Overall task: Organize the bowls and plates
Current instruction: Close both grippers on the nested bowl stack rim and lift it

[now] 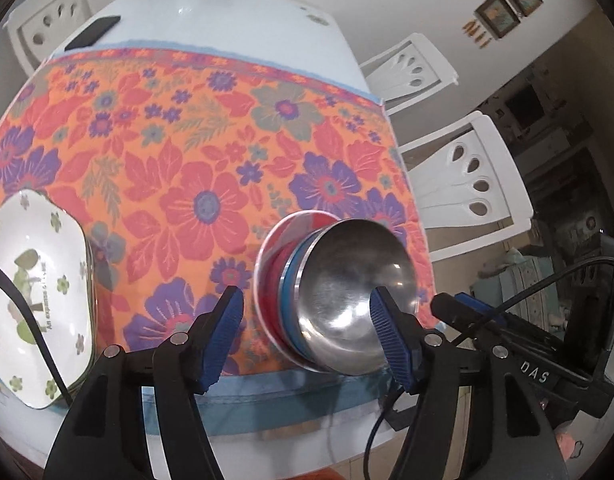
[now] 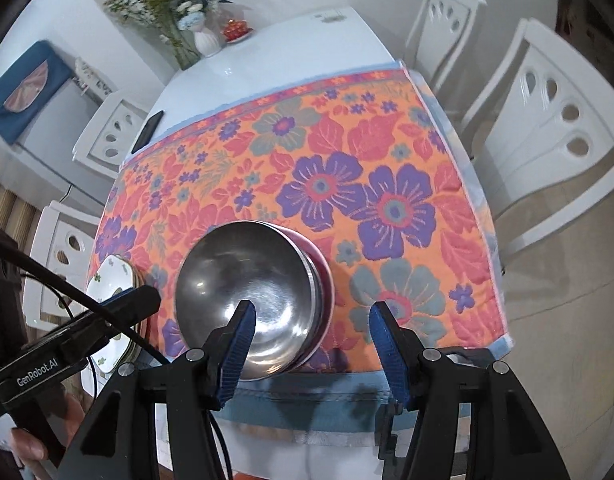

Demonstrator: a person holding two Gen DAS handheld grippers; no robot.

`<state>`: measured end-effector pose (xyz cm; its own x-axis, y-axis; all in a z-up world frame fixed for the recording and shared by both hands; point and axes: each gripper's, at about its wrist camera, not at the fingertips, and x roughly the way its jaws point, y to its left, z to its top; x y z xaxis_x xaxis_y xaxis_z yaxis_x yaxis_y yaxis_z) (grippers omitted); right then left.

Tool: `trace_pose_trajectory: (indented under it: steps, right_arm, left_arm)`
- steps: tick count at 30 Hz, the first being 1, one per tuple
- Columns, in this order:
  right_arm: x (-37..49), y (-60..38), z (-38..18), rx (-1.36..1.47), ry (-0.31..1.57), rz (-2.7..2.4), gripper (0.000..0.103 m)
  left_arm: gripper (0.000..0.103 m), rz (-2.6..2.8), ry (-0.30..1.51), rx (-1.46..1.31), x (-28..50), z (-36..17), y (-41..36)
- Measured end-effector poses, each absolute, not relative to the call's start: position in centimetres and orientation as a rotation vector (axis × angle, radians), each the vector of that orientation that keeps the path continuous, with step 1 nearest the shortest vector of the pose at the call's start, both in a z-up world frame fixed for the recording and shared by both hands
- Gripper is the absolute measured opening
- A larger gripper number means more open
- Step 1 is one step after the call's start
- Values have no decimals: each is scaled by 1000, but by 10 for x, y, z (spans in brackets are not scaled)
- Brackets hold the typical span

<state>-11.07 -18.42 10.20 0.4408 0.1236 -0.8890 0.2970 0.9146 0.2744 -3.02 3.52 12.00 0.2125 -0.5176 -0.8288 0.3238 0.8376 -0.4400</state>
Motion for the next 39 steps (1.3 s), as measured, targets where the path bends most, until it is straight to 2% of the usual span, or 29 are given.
trace_pose_trajectory:
  steps: [11, 25, 27, 29, 31, 39]
  right_arm:
    - [-96, -190, 68, 456, 1196, -94, 57]
    - [-78, -204, 15, 718, 1239, 27, 57]
    - [-74, -202, 11, 718, 1246, 38, 57]
    - [-70, -199, 5, 720, 1252, 46, 57]
    - [-67, -198, 0, 733, 1251, 61, 57]
    - [-61, -199, -10, 772, 1224, 99, 56]
  left_arm:
    - [64, -573, 1286, -223, -21, 89, 36]
    - [61, -603, 1341, -332, -9, 50, 29]
    - [55, -609, 1346, -351, -8, 47, 28]
    - [45, -614, 1350, -357, -7, 43, 25]
    - [40, -613, 1352, -356, -7, 40, 23]
    - [40, -609, 1357, -436, -5, 27, 27]
